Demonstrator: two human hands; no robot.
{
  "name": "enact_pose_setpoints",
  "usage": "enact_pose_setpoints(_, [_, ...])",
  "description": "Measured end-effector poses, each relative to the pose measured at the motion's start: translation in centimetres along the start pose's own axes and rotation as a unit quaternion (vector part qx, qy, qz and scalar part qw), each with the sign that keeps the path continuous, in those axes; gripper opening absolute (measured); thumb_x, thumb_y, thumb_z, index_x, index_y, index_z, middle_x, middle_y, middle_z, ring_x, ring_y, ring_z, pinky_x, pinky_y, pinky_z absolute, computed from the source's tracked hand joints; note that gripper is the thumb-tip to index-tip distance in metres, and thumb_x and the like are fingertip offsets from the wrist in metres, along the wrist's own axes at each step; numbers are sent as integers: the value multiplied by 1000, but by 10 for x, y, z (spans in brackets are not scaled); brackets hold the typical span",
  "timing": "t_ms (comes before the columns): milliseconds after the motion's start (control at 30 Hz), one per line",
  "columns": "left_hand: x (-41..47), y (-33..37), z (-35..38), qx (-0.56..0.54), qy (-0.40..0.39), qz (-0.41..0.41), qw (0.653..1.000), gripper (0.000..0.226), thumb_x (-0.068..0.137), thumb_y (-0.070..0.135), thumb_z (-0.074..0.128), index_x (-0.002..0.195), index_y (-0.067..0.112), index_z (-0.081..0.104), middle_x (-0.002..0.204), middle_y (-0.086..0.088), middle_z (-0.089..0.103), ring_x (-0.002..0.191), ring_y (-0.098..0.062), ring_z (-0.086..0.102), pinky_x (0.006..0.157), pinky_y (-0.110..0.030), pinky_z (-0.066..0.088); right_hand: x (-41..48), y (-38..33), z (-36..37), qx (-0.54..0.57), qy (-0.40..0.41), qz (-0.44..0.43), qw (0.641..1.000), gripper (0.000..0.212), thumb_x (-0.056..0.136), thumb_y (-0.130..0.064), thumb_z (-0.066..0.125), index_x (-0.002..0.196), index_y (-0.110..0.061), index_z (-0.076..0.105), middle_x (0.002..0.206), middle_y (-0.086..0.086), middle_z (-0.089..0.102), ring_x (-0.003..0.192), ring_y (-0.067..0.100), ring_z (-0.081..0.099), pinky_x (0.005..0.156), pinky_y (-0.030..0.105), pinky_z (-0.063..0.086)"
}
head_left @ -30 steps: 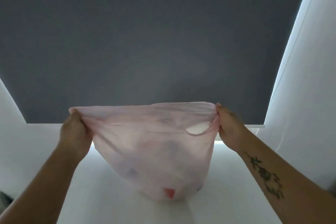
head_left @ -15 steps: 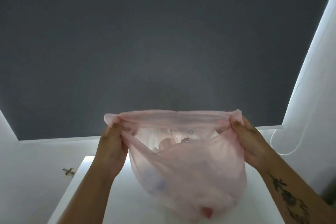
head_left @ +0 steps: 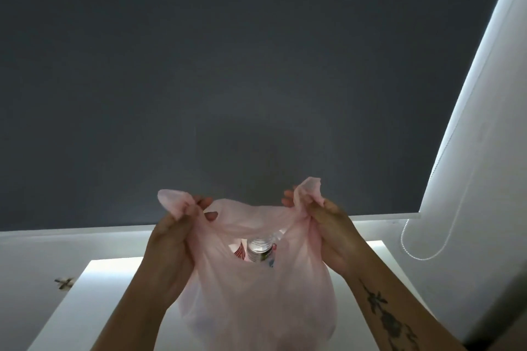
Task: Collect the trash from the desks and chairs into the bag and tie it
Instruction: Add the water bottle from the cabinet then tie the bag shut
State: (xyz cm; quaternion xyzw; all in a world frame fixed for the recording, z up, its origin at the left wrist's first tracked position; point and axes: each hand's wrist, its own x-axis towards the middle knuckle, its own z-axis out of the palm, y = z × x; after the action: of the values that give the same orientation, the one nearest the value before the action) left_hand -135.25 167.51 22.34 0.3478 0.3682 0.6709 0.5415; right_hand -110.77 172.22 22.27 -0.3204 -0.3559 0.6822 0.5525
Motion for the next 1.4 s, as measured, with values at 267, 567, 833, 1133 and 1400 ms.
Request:
enact_pose_setpoints(267, [16,-7,2,-123,-23,-20,992,29,97,44,49,96,21,65,102,0,67,99,-15,69,95,-50,52,17,-1,-4,148,29,52,987,43,102,-42,41,111,-8,65,110,12,72,96,24,72,77,37,59])
enact_pose_setpoints(567, [22,-18,26,-6,48,-82,995,24,101,29,48,86,14,60,69,-3,59,71,-18,60,74,-34,48,28,16,19,69,75,50,994,20,93,-25,62,80,-13,55,63,1,45,54,14,46,64,30,48])
enact_pose_setpoints(833, [22,-11,26,217,47,33,974,40,100,39,47,105,8,72,98,0,77,90,-19,72,75,-29,56,22,14,14,55,40,-34,997,19,103,-32,44,102,-17,55,76,9,71,75,24,72,68,36,56])
enact_pose_setpoints(1133, [35,-23,50,-50,85,-51,994,21,104,25,44,98,16,61,61,5,39,54,-10,37,52,-19,41,34,21,26,-14,103,30,994,21,94,-35,59,83,-20,49,61,-5,36,49,10,32,51,24,36])
enact_pose_setpoints(1400, [23,-25,31,-50,19,-84,995,19,102,21,47,100,11,63,76,1,60,68,-16,61,69,-30,54,31,23,13,90,72,-3,993,18,103,-30,44,108,-17,56,81,5,74,86,23,74,82,41,56])
